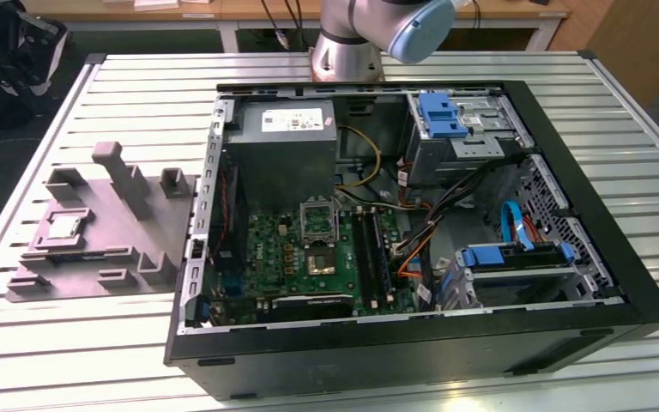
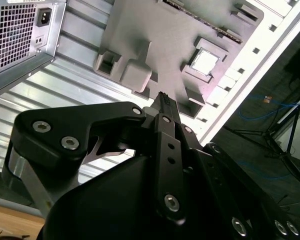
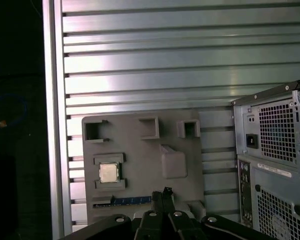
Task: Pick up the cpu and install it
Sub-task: 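Reach for the cpu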
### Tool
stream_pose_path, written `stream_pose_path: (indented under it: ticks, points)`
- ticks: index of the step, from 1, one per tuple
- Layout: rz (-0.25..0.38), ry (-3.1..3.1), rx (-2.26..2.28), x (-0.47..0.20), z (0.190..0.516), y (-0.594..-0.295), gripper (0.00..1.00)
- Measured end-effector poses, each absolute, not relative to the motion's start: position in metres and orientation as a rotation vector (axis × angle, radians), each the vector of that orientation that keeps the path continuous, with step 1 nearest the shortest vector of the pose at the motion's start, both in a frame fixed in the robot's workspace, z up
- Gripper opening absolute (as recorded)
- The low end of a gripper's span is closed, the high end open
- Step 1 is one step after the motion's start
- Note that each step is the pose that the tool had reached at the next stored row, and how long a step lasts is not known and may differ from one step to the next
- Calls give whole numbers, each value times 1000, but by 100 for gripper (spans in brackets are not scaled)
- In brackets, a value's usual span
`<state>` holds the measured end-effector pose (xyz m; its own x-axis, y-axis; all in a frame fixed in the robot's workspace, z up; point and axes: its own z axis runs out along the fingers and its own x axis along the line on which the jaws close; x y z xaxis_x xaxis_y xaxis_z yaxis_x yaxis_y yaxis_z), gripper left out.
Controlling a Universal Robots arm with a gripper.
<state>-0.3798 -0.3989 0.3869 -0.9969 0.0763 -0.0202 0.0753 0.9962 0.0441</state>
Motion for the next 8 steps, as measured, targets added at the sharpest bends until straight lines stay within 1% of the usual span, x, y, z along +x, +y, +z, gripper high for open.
stream_pose_path:
  ticks: [8]
  points:
    - [67, 3117, 118, -388, 386, -399, 11]
